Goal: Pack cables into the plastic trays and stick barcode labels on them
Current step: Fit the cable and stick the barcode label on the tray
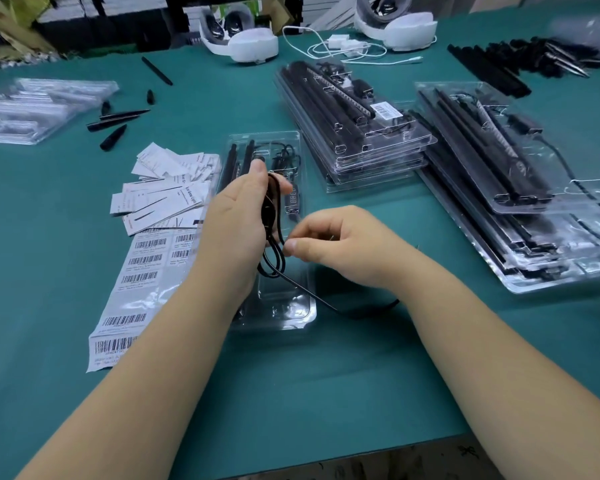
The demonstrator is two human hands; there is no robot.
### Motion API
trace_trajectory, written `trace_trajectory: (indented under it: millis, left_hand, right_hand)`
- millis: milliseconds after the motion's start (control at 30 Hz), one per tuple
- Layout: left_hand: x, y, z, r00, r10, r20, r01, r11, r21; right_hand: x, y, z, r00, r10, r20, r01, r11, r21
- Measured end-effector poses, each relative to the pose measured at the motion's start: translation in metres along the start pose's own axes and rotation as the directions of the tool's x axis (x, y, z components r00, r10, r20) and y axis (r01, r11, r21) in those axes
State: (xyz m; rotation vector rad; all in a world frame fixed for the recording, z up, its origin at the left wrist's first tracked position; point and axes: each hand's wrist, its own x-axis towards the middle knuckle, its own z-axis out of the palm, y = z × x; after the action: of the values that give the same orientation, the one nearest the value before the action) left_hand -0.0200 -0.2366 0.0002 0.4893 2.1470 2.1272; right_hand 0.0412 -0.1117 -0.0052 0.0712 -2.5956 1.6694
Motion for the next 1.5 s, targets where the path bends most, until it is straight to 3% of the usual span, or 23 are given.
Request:
trace_trajectory:
  millis: [167,467,533,633,767,867,967,1067,1100,1200,1267,1367,1433,1500]
  left_hand:
    - [0.001,-0.002,0.003,0.993,-0.095,-0.074,0.087,0.991,-0.100]
    - [0.000,-0.004,0.006,0.979,0.038,-0.200,-0.066,0.988,-0.138]
    - [-0.002,-0.004,0.006,0.977,0.081,-0.195,-0.098,0.992,-0.078]
    - [0.001,0.000,0.001,0.982,0.142,-0.126,-0.142,0.990,0.007]
    - [0.008,0.003,-0.008,0.998,0.047,-0.050,-0.053,0.988,-0.148]
    - [0.008,0.001,-0.011,1.000,-0.013,0.008,0.013,1.000,0.021]
    - [0.009,0.001,-0.014,0.998,-0.052,0.026,0.045,0.975,0.220]
    - [0.007,0.003,-0.019,0.998,0.025,0.065,-0.051,0.897,0.439]
    - [0.006,0.004,-0.021,0.990,0.108,0.095,-0.143,0.824,0.548]
    - [0.005,0.008,-0.026,0.923,0.315,0.222,-0.358,0.484,0.799]
    - [0.008,0.009,-0.030,0.888,0.325,0.325,-0.442,0.410,0.798]
    - [0.005,0.009,-0.032,0.840,0.230,0.491,-0.542,0.360,0.759]
    - [0.002,0.010,-0.030,0.814,0.239,0.529,-0.579,0.271,0.769]
    - [0.002,0.012,-0.029,0.795,0.258,0.549,-0.603,0.243,0.760]
  right_hand:
    - [0.000,-0.001,-0.001,1.000,-0.004,0.008,0.004,0.999,-0.035]
    - [-0.004,-0.001,0.007,0.997,-0.067,0.029,0.071,0.983,-0.172]
    - [-0.004,-0.002,0.007,0.999,-0.041,0.033,0.046,0.984,-0.174]
    - [0.000,-0.002,0.004,1.000,0.029,-0.005,-0.029,0.998,-0.059]
    - [0.007,0.003,-0.003,0.973,0.134,-0.190,-0.100,0.979,0.178]
    - [0.010,0.009,-0.005,0.928,0.273,-0.254,-0.171,0.917,0.360]
    - [0.009,0.012,-0.006,0.913,0.307,-0.268,-0.169,0.883,0.438]
    - [0.009,0.010,-0.006,0.942,0.221,-0.253,-0.129,0.933,0.335]
    - [0.008,0.010,-0.005,0.951,0.191,-0.245,-0.118,0.951,0.284]
    - [0.008,0.009,0.000,0.961,0.135,-0.240,-0.104,0.985,0.136]
    - [0.009,0.010,0.000,0.954,0.143,-0.264,-0.107,0.983,0.146]
    - [0.010,0.011,-0.001,0.942,0.170,-0.289,-0.130,0.980,0.153]
    - [0.010,0.012,0.000,0.942,0.183,-0.282,-0.157,0.981,0.112]
    - [0.009,0.011,0.000,0.939,0.204,-0.276,-0.175,0.976,0.127]
